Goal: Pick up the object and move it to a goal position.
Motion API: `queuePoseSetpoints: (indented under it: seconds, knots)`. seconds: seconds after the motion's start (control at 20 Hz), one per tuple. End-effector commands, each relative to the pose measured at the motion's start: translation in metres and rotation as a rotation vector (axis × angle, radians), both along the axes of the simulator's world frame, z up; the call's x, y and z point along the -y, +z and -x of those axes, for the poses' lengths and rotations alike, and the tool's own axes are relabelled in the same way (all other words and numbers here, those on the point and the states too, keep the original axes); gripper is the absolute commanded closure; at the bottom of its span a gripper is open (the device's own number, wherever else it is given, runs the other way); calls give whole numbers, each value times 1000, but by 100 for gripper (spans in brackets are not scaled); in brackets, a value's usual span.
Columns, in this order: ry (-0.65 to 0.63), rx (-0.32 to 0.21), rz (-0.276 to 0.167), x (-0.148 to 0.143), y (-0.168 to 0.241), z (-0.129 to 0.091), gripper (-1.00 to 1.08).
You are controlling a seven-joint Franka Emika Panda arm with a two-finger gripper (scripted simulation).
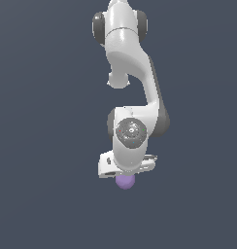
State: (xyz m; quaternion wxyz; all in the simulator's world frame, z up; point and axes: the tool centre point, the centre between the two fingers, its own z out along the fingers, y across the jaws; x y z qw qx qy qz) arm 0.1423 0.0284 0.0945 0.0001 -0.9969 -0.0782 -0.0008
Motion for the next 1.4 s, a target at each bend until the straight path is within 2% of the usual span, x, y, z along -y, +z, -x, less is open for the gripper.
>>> queuePoseSetpoints:
  seconds: [0.0,0.4,0.9,1.2,1.25,1.35]
  knots:
    - [2,-1,0,0,-3,-2,-92]
    - [3,-2,0,-1,-9,-3,-92]
    - [3,-2,0,-1,-55,-2,-92]
    - [3,-2,0,-1,-55,-3,-92]
    - [3,-2,0,-1,-55,-3,108]
    - [3,-2,0,-1,-55,-3,108]
